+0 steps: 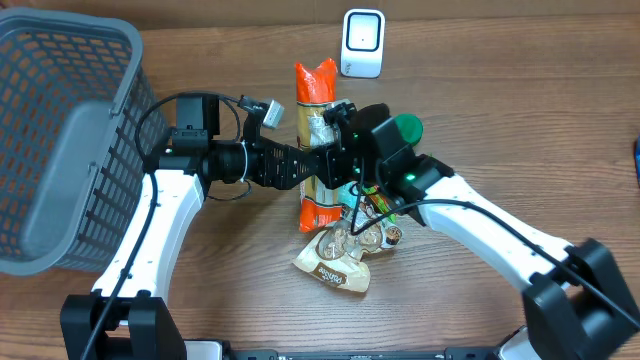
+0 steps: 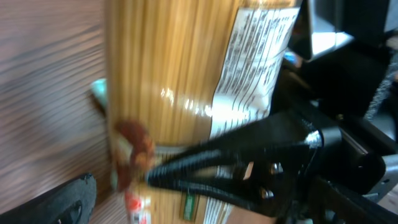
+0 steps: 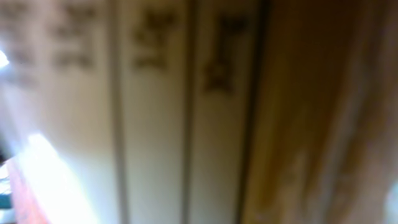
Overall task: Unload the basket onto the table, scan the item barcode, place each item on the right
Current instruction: 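Lower the spaghetti pack down onto the table with both grippers, then open both grippers and withdraw them from the spaghetti pack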
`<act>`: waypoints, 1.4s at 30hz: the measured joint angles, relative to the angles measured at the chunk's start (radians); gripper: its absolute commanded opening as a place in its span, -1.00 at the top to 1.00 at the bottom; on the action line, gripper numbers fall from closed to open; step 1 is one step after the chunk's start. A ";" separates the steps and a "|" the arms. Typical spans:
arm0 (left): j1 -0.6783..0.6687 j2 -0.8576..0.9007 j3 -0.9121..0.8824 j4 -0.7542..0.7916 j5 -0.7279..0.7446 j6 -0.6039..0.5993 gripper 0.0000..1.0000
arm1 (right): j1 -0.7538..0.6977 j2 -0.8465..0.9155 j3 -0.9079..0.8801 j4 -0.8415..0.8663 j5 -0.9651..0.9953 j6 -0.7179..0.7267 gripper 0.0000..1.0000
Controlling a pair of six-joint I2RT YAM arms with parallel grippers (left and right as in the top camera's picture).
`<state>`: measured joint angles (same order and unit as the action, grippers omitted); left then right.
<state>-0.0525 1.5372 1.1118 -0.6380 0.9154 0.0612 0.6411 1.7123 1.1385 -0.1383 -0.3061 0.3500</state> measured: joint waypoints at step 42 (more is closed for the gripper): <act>0.042 -0.001 0.248 -0.279 -0.415 -0.060 -1.00 | 0.086 0.211 -0.002 0.117 0.008 0.109 0.85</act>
<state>-0.0109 1.5364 1.3594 -0.9169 0.5007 0.0017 0.7273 1.9236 1.1366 -0.0212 -0.2981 0.4591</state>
